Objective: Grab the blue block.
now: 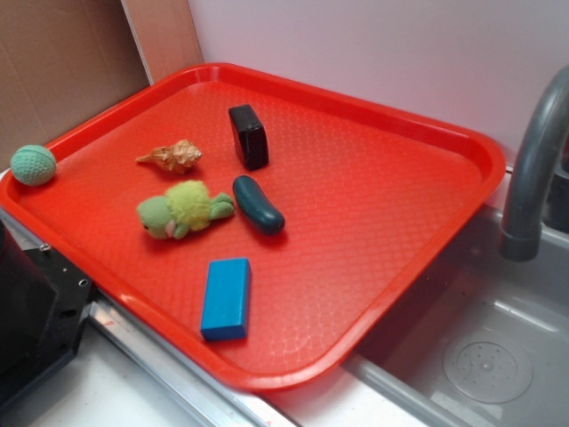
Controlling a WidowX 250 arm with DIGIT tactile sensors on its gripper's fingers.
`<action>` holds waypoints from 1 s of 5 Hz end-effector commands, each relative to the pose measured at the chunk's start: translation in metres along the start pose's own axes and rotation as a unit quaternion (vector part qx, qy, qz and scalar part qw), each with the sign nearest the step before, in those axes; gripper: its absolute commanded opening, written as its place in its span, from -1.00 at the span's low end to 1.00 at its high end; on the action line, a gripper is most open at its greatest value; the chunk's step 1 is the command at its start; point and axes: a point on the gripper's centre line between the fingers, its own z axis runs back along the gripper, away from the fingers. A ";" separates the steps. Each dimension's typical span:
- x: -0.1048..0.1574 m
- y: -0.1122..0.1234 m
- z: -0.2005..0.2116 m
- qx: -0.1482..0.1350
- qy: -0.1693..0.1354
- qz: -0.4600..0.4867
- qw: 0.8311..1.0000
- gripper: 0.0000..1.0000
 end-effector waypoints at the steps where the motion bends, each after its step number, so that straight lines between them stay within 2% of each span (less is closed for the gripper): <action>1: 0.000 0.000 0.000 0.000 0.000 0.000 1.000 1.00; 2: 0.032 -0.049 -0.055 -0.044 0.008 -0.027 0.999 1.00; 3: 0.013 -0.082 -0.090 -0.031 0.042 0.083 0.995 1.00; 4: -0.001 -0.095 -0.101 0.034 0.041 0.203 0.978 1.00; 5: 0.019 -0.084 -0.104 -0.007 0.007 0.320 0.947 1.00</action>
